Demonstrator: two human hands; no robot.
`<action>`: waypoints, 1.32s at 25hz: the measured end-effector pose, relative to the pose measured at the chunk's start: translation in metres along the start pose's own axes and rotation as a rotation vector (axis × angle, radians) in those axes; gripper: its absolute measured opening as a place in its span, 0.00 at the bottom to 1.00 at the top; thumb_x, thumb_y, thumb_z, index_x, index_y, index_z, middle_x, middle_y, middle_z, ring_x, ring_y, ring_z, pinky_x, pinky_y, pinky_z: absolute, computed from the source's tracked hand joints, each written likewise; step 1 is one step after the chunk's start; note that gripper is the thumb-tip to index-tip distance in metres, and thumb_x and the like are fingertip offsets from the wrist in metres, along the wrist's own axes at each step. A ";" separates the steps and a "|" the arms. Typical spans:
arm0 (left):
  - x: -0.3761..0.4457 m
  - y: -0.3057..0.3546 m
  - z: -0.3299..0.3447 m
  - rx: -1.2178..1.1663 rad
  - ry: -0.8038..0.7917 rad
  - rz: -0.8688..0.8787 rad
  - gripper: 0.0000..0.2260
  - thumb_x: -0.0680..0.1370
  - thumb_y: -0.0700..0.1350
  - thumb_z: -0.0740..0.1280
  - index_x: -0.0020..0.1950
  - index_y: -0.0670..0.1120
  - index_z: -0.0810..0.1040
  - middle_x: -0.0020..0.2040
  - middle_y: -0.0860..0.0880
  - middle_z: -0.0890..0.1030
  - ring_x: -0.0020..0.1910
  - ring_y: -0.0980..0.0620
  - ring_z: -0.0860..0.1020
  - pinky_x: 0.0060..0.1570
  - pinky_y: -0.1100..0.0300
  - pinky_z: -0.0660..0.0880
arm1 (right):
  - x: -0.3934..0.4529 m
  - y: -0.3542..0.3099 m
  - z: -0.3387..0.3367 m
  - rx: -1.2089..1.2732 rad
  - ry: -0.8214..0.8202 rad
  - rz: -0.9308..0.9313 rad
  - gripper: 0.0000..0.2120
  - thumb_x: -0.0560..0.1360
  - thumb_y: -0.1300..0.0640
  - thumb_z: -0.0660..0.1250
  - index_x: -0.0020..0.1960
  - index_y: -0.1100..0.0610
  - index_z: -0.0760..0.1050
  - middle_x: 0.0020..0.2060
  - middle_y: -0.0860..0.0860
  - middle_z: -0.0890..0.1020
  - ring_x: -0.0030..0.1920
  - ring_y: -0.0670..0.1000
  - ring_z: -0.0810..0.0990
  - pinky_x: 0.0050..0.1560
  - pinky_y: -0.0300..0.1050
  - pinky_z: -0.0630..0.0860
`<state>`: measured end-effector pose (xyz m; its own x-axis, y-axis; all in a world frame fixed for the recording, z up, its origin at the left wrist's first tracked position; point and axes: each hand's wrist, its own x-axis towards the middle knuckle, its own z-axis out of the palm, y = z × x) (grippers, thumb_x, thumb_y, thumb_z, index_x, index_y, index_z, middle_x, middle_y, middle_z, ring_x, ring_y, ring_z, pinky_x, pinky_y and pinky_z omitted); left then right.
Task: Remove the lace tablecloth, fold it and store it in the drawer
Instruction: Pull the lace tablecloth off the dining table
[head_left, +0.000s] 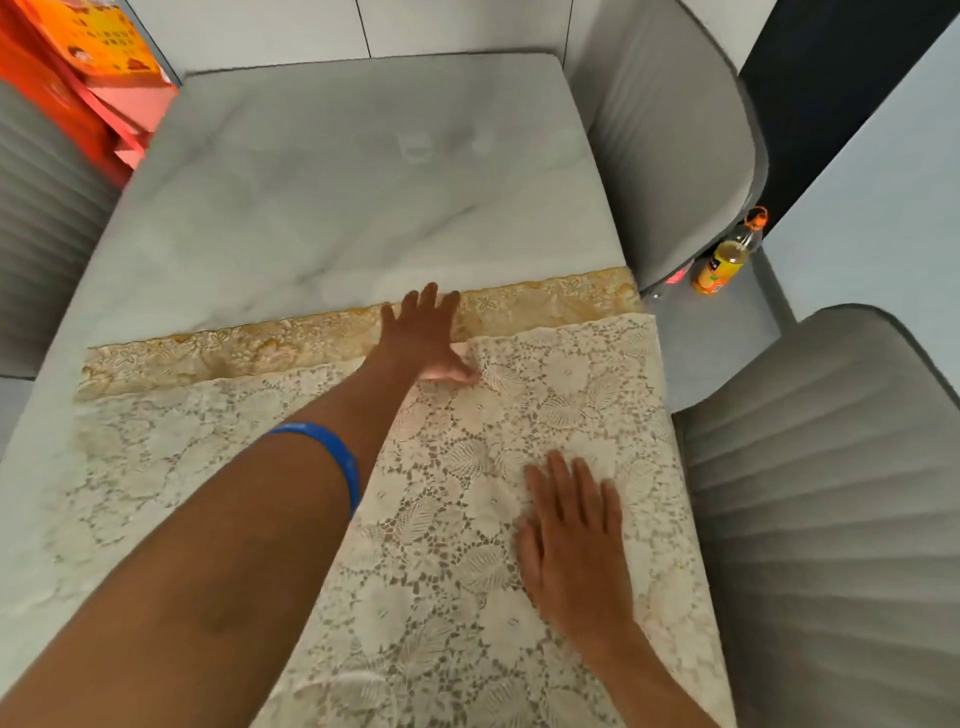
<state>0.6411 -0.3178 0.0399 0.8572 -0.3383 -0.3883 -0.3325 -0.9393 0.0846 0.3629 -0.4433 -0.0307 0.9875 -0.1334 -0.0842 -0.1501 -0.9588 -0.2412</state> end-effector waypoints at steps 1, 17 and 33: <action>0.003 -0.004 0.001 -0.020 -0.016 0.001 0.53 0.61 0.65 0.76 0.77 0.50 0.53 0.77 0.43 0.58 0.74 0.40 0.60 0.70 0.37 0.58 | 0.001 0.001 0.002 -0.007 0.021 -0.011 0.28 0.81 0.44 0.49 0.79 0.52 0.55 0.79 0.54 0.56 0.79 0.58 0.51 0.76 0.64 0.53; -0.025 -0.025 0.024 -0.307 0.034 0.078 0.25 0.69 0.58 0.74 0.59 0.50 0.71 0.53 0.49 0.79 0.46 0.48 0.76 0.38 0.57 0.67 | -0.002 0.004 0.016 -0.059 0.138 -0.015 0.33 0.79 0.36 0.53 0.79 0.51 0.57 0.79 0.50 0.58 0.79 0.53 0.53 0.77 0.58 0.53; -0.518 0.035 0.012 -0.431 0.123 0.381 0.26 0.71 0.34 0.61 0.67 0.51 0.66 0.65 0.52 0.67 0.44 0.43 0.79 0.41 0.48 0.77 | -0.238 -0.145 -0.196 1.809 0.042 0.536 0.21 0.77 0.36 0.59 0.54 0.46 0.84 0.48 0.50 0.86 0.47 0.52 0.86 0.47 0.52 0.80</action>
<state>0.1807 -0.1749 0.2336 0.7567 -0.6363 -0.1499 -0.4582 -0.6798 0.5727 0.1597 -0.3213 0.2137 0.8213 -0.3209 -0.4717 -0.2369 0.5602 -0.7937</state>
